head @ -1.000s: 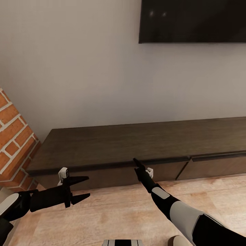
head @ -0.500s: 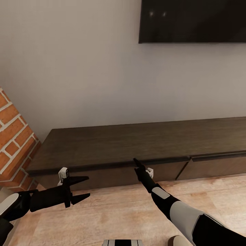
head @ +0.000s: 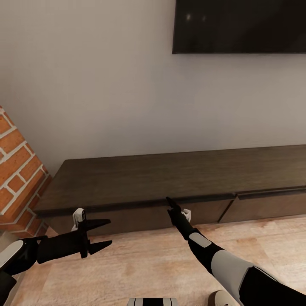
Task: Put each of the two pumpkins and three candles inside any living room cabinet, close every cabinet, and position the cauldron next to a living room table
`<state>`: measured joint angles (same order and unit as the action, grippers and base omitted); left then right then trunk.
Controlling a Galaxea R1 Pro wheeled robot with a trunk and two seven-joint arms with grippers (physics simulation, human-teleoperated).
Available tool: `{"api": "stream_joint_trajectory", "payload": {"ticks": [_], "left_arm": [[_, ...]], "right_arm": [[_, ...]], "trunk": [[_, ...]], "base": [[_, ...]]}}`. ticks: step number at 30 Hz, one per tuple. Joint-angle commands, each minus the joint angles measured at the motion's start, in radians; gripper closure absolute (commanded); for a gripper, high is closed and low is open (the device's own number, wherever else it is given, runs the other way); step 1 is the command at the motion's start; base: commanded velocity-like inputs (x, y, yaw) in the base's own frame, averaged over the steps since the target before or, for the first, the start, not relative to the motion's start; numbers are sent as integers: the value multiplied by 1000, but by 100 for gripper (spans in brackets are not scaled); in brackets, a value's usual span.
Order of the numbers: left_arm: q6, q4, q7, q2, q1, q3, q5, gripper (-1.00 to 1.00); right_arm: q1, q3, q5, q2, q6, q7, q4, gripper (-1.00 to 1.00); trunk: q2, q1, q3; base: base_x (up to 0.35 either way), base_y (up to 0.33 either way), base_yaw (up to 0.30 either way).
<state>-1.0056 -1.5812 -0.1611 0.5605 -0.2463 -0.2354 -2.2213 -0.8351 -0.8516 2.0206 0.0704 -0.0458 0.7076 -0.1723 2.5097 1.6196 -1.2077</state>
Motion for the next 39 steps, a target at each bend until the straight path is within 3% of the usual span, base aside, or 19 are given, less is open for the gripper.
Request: {"api": "stream_joint_trajectory", "payload": {"ticks": [1,14,15,39], "left_arm": [[-1,0,-9,0,-1,-1,-11,-100],[-1,0,-9,1,-1,1,-11,-100],[-1,0,-9,1,-1,1,-11,-100],[-1,0,-9,1,-1,1,-11,-100]], "right_arm": [[-1,-6,10,0,-5,5,1,-100],[-1,-6,10,0,-6,5,2,-100],[-1,-6,10,0,-6,5,1,100],[-1,-6,9,-1,-8,5,1,100]], "trunk": [[0,0,-1],[0,0,-1],[0,0,-1],[0,0,-1]], "base": [[-8,0,0],[40,0,0],[3,0,0],[-28,0,0]]}}
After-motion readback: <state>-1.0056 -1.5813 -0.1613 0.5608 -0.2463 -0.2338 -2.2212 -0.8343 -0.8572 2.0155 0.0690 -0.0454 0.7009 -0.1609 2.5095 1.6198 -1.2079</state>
